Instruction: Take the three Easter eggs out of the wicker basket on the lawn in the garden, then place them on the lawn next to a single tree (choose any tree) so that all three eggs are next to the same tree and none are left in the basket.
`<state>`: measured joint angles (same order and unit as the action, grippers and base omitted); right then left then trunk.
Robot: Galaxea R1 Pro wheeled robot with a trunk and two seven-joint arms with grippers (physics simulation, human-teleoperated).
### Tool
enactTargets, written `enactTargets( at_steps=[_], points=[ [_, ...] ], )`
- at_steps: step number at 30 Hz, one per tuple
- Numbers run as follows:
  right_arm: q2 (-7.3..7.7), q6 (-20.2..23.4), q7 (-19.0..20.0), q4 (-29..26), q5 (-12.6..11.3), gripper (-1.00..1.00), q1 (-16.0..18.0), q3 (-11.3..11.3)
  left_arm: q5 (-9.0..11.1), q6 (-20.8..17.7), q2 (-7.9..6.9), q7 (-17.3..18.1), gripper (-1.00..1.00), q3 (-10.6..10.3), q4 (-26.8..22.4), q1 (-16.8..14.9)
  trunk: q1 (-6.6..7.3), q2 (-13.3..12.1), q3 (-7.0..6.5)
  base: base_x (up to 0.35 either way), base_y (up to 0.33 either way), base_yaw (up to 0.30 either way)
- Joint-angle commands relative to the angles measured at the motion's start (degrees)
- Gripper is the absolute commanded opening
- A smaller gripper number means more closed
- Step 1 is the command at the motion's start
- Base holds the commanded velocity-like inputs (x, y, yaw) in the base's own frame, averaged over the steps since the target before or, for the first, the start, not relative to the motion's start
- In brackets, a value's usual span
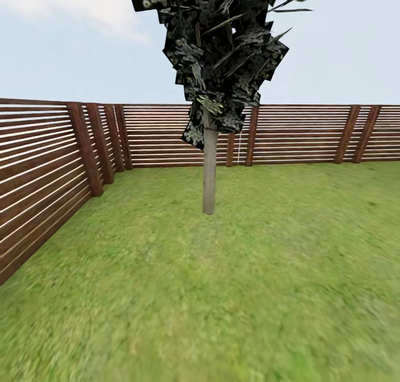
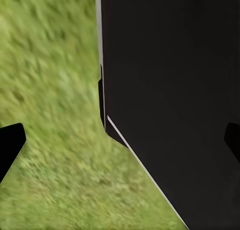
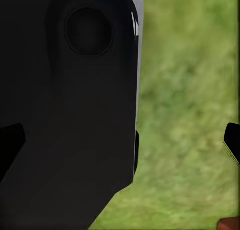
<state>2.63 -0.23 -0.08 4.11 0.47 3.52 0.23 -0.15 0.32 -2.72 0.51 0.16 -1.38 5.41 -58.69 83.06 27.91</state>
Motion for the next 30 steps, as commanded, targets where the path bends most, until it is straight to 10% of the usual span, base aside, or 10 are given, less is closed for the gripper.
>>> enactTargets(
  at_steps=[1, 30],
  points=[
    [0.00, -0.03, -0.01, 0.12, 0.05, 1.00, 0.08, 0.03, -0.02, 0.03, 0.00, 0.04, 1.00, 0.02, -0.11, 0.04, -0.03, 0.02, 0.04, 0.336, 0.000, 0.000],
    [0.00, -0.03, -0.01, 0.13, 0.06, 1.00, 0.08, 0.04, -0.02, 0.03, -0.01, 0.03, 1.00, 0.02, -0.11, 0.04, -0.03, 0.02, 0.04, 0.336, 0.000, 0.000]
  ],
)
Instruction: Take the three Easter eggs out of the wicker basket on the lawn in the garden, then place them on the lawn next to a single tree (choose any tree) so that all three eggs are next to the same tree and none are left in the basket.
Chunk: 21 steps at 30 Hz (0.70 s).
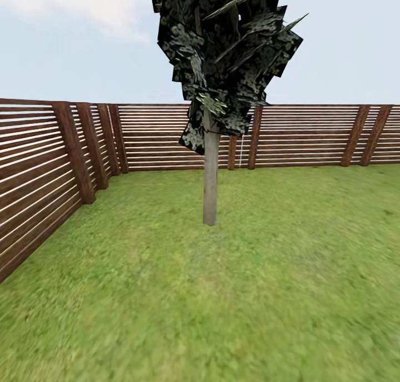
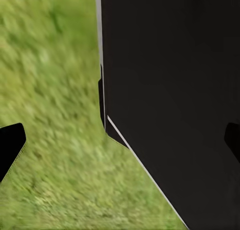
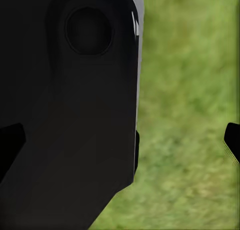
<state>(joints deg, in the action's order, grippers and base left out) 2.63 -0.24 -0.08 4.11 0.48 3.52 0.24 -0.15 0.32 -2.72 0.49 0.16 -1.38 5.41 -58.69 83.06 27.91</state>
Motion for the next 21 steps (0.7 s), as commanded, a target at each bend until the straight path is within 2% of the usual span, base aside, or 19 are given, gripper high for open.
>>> enactTargets(
  at_steps=[1, 21],
  points=[
    [0.01, -0.02, -0.01, 0.13, 0.05, 1.00, 0.08, 0.02, -0.02, 0.03, 0.00, 0.05, 1.00, 0.02, -0.11, 0.04, -0.03, 0.02, 0.04, 0.336, 0.000, 0.000],
    [-0.06, 0.06, 0.03, 0.15, 0.13, 1.00, 0.08, 0.02, -0.02, 0.03, -0.01, 0.08, 1.00, 0.02, -0.11, 0.04, -0.03, 0.02, 0.04, 0.336, 0.000, 0.000]
  ],
)
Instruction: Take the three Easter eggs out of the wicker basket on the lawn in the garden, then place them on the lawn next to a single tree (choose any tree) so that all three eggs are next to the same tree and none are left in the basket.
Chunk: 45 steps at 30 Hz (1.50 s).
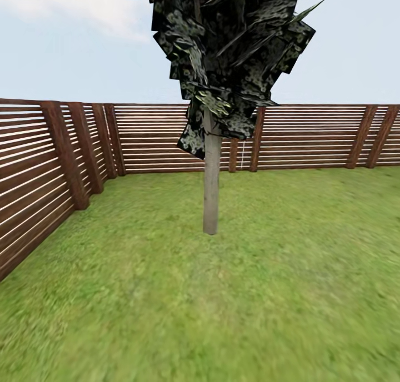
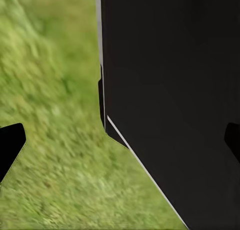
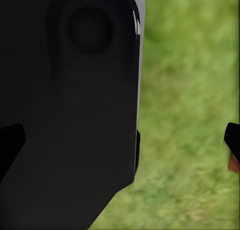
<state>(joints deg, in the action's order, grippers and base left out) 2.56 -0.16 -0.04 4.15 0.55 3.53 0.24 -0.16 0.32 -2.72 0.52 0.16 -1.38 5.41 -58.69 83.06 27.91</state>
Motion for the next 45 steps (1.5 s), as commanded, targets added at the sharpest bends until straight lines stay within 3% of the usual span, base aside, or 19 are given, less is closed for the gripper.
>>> enactTargets(
  at_steps=[1, 12, 45],
  points=[
    [0.00, -0.02, -0.01, 0.12, 0.06, 1.00, 0.08, 0.02, -0.02, 0.03, 0.00, 0.05, 1.00, 0.02, -0.11, 0.04, -0.03, 0.02, 0.04, 0.336, 0.000, 0.000],
    [0.01, -0.02, 0.02, 0.15, 0.06, 1.00, 0.08, 0.02, -0.02, 0.03, 0.00, 0.03, 1.00, 0.02, -0.11, 0.04, -0.03, 0.02, 0.04, 0.336, 0.000, -0.014],
    [-0.01, -0.10, 0.05, 0.16, 0.06, 1.00, 0.08, 0.02, -0.02, 0.03, 0.00, 0.04, 1.00, 0.02, -0.11, 0.04, -0.03, 0.02, 0.04, 0.336, 0.000, -0.234]
  ],
)
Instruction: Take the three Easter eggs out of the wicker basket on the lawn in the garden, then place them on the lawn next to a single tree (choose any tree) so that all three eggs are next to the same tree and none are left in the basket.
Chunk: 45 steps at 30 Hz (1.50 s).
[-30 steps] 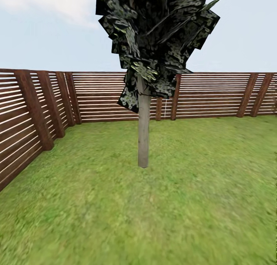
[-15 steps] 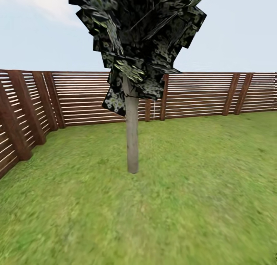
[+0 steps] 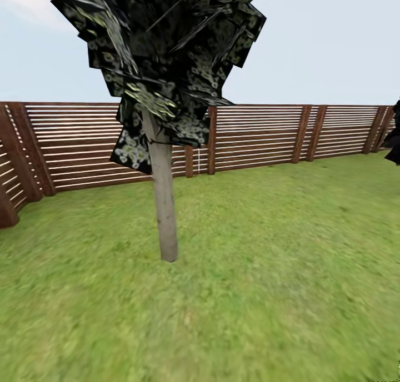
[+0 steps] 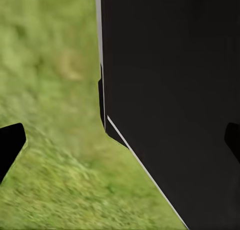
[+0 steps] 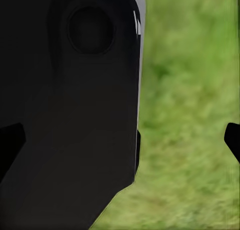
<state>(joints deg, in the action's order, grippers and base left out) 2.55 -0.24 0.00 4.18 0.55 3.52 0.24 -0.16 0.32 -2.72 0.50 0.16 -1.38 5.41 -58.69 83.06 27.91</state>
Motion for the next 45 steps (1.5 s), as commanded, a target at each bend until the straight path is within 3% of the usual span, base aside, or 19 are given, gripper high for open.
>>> enactTargets(
  at_steps=[1, 45],
  points=[
    [0.00, -0.03, 0.00, 0.13, 0.06, 1.00, 0.08, 0.02, -0.02, 0.03, -0.01, 0.04, 1.00, 0.02, -0.12, 0.04, -0.03, 0.02, 0.04, 0.336, 0.000, -0.300],
    [0.00, -0.03, 0.01, 0.13, 0.06, 1.00, 0.08, 0.02, -0.02, 0.03, -0.04, 0.05, 1.00, 0.02, -0.10, 0.04, -0.03, 0.02, 0.04, 0.336, 0.000, -0.300]
  ],
)
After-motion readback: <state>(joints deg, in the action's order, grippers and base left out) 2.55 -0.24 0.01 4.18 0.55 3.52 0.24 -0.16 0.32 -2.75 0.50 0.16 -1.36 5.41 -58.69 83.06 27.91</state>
